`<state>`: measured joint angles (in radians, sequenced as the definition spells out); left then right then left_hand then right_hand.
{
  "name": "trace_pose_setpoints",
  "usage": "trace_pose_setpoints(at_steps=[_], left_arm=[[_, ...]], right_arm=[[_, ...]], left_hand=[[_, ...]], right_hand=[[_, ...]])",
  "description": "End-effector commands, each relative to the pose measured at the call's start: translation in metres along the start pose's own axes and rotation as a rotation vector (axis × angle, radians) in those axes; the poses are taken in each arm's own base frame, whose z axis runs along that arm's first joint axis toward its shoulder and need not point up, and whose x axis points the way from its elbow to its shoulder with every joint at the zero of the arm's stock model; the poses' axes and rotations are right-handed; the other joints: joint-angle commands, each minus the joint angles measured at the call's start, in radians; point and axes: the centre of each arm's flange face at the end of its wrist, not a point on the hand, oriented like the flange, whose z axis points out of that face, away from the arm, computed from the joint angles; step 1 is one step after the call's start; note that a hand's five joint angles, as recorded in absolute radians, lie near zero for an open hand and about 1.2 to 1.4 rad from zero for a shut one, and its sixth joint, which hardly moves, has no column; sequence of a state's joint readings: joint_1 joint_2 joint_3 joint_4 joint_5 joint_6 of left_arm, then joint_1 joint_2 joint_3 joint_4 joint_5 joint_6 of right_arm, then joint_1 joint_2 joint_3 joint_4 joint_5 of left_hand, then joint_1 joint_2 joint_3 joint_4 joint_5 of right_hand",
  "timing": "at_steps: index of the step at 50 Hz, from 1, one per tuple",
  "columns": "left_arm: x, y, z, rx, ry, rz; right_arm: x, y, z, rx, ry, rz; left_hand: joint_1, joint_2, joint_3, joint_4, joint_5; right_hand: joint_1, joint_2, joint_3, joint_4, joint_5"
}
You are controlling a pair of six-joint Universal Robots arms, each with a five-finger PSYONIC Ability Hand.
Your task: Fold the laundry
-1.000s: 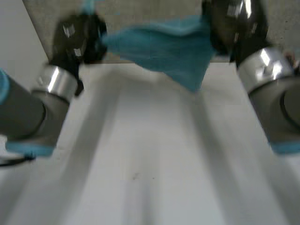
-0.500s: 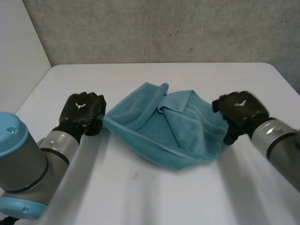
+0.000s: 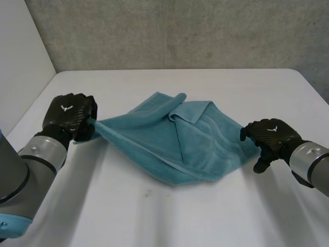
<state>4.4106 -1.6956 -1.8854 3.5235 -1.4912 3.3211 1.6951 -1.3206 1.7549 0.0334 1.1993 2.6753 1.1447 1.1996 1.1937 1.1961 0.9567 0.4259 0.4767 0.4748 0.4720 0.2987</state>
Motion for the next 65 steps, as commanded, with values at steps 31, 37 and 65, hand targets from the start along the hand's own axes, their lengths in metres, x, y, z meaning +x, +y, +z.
trace_pose_setpoints(at_steps=[31,37,65], left_arm=[[-0.025,0.02,0.016,-0.055,-0.066,-0.012],[-0.024,0.021,0.016,-0.058,-0.063,-0.012],[-0.019,0.022,0.013,-0.065,-0.05,-0.012]], right_arm=[[0.015,0.04,0.094,0.005,-0.019,-0.268],[0.017,0.038,0.095,0.009,-0.011,-0.268],[0.007,0.031,0.096,0.033,-0.032,-0.262]], left_hand=[[0.252,0.197,0.203,0.2,0.265],[0.252,0.197,0.203,0.2,0.265],[0.252,0.197,0.203,0.2,0.265]], right_hand=[[0.311,0.26,0.262,0.265,0.263],[0.311,0.26,0.262,0.265,0.263],[0.308,0.257,0.259,0.262,0.261]])
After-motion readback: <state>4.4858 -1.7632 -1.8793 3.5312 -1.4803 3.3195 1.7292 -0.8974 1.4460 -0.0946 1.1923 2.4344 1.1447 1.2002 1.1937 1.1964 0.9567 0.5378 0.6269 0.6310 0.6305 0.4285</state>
